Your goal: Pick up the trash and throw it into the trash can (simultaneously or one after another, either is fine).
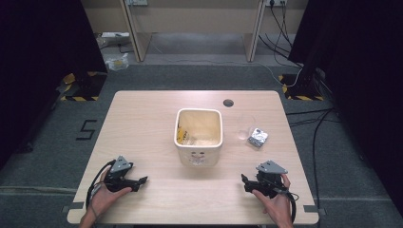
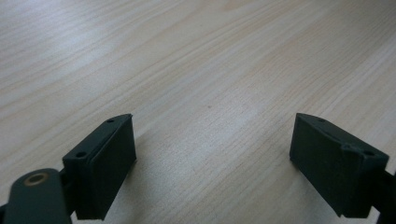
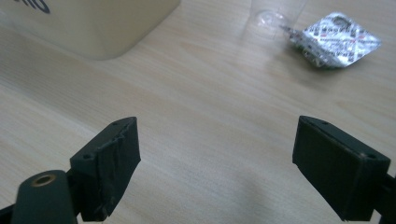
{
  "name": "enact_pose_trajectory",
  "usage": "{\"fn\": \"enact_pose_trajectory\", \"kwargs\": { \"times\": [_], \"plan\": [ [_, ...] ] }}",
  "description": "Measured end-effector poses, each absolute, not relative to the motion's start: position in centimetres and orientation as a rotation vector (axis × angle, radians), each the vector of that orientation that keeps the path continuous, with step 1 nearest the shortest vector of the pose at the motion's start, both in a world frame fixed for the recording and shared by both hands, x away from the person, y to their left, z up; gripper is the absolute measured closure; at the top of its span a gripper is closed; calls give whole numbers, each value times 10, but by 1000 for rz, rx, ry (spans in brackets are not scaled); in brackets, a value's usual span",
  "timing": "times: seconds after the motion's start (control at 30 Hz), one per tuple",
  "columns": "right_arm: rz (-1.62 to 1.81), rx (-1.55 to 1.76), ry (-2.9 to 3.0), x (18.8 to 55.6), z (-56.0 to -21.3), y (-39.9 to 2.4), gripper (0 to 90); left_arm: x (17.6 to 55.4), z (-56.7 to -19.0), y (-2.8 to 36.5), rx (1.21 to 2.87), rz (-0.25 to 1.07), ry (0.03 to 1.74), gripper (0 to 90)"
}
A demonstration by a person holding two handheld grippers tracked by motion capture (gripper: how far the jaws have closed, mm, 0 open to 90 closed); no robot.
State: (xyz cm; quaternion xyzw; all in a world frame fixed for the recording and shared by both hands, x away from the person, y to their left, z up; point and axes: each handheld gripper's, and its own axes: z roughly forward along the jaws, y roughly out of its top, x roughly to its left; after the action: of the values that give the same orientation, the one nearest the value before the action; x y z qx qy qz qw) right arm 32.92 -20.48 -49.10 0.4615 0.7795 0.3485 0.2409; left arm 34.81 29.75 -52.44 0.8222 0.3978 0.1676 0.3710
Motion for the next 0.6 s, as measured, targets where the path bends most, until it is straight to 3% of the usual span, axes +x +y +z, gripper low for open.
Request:
{"fn": "enact_pose_trajectory", "kwargs": {
  "times": [0.6],
  "plan": [
    [968,1150,2044,356,-423,-197,154,348,-524,298,2109,429,1020,133]
  ]
}}
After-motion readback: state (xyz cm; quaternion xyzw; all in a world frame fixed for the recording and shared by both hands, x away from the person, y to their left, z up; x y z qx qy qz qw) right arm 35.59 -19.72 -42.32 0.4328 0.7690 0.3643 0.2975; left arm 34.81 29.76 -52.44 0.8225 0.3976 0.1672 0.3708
